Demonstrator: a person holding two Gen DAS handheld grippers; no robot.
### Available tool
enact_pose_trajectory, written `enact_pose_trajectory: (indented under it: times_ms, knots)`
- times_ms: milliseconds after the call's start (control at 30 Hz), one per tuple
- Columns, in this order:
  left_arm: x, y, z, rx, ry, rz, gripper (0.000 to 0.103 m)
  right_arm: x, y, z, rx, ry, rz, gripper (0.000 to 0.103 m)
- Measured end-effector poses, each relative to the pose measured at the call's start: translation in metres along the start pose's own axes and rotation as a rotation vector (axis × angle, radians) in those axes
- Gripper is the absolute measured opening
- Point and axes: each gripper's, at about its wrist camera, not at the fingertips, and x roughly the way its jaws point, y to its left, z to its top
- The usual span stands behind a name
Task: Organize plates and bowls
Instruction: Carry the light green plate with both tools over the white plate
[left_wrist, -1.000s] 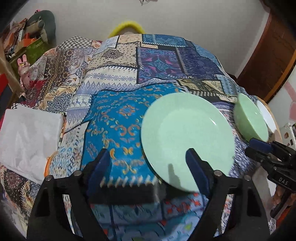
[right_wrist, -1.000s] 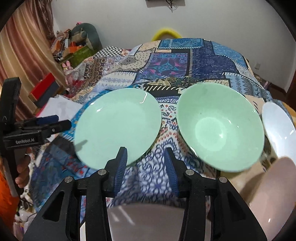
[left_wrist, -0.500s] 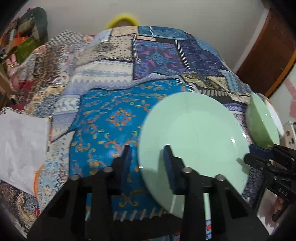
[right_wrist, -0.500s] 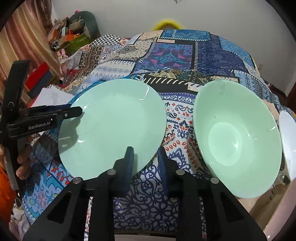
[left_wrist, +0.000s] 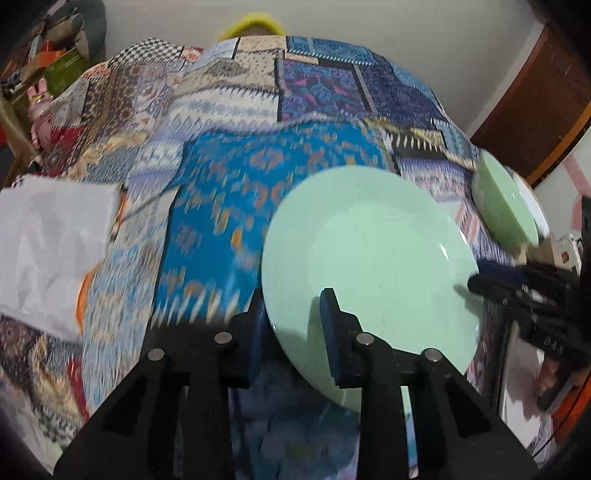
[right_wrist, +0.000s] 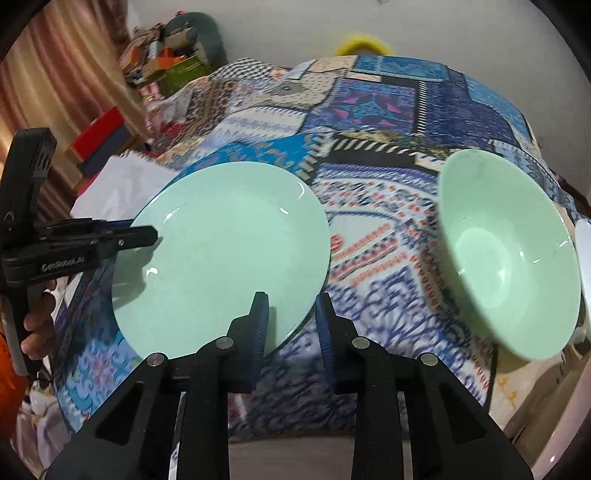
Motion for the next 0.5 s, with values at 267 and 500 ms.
enact_pose_trajectory:
  times_ms: [267, 500]
  knots:
    - [-0.031, 0.000, -0.057, -0.018, 0.033, -0.011, 0.028, -0.007, 0.020, -0.020, -0.032, 0.038, 0.055, 0.024]
    - [-0.034, 0.006, -0.065, -0.041, 0.053, -0.037, 0.028, -0.005, 0.024, -0.021, -0.032, 0.071, 0.090, 0.024]
